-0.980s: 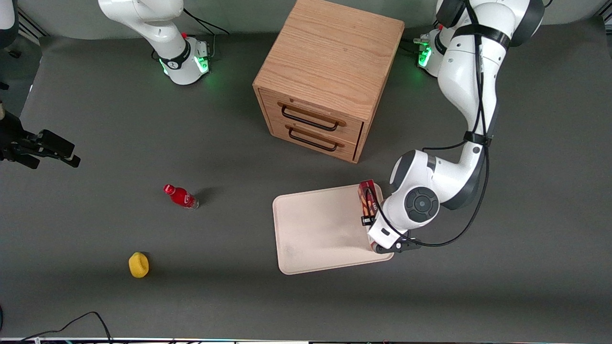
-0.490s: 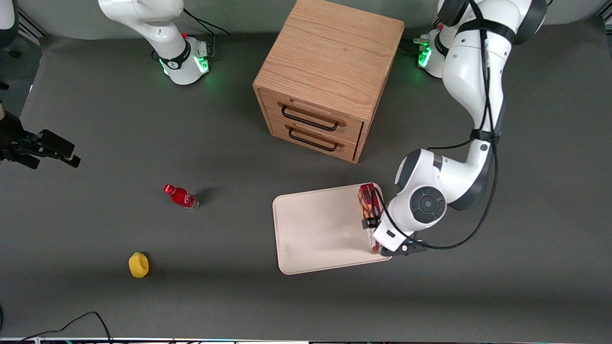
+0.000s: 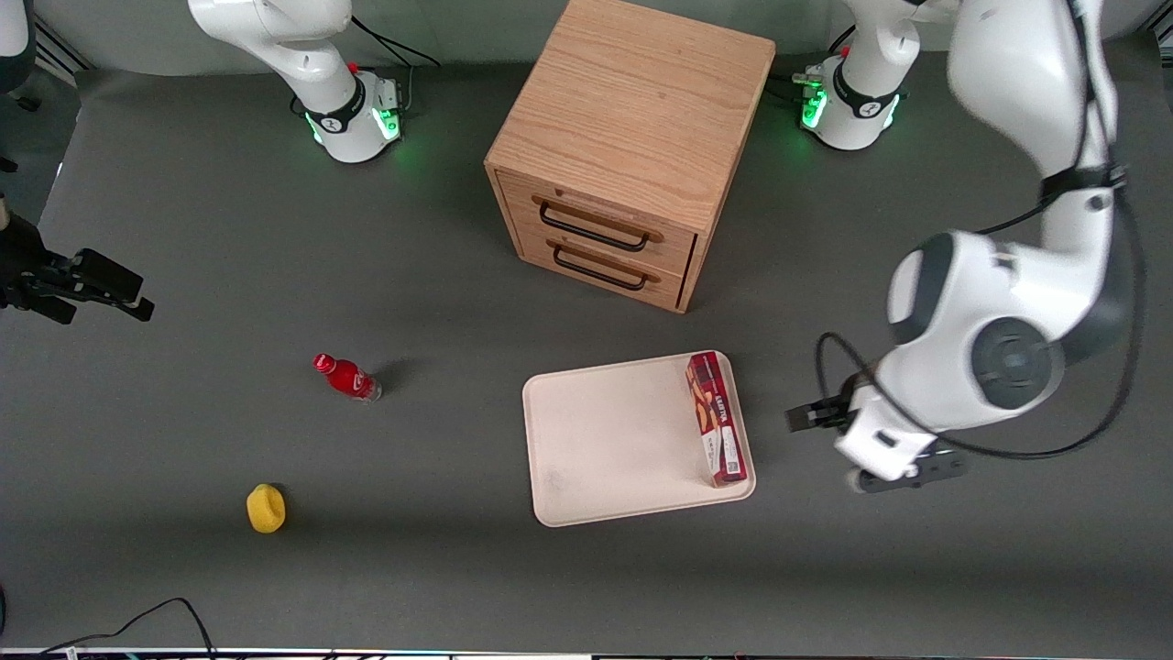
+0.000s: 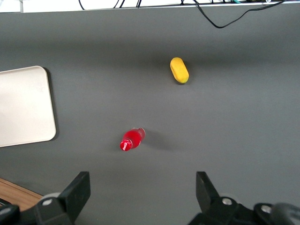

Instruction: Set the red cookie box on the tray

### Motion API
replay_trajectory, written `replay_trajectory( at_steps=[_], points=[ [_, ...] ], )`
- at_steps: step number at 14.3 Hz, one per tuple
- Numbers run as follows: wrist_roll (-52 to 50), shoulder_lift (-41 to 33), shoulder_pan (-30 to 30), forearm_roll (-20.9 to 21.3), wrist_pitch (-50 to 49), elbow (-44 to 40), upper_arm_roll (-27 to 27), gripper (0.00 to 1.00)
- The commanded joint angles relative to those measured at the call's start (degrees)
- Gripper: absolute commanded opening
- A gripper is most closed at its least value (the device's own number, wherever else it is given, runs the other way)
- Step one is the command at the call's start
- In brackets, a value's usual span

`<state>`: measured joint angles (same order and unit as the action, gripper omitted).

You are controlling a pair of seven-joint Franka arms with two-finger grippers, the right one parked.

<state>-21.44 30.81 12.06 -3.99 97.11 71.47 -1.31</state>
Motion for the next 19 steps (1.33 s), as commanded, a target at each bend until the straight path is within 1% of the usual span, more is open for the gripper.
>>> replay_trajectory(
  at_steps=[1, 2, 4, 6, 8, 10, 11, 12, 19],
  points=[
    [4.47, -5.57, -4.30, 1.52, -5.86, 1.92, -0.27, 1.00],
    [6.13, -7.06, -5.54, 2.84, -7.18, 2.01, -0.27, 1.00],
    [11.74, -9.26, -8.87, 4.16, -9.21, 2.10, -0.27, 1.00],
    [17.55, -11.37, -11.61, 4.34, -9.74, 2.97, -0.27, 1.00],
    [18.18, -13.22, -14.16, 4.43, -10.01, 3.59, -0.35, 1.00],
    [17.92, -14.28, -14.17, 5.22, -10.01, 3.33, -0.18, 1.00],
    [18.01, -14.63, -14.17, 6.96, -9.92, 3.15, -0.27, 1.00],
    [18.01, -14.46, -14.08, 7.33, -9.75, 2.89, -0.35, 1.00],
    [18.36, -14.54, -14.08, 7.25, -10.01, 2.80, -0.36, 1.00]
  ],
)
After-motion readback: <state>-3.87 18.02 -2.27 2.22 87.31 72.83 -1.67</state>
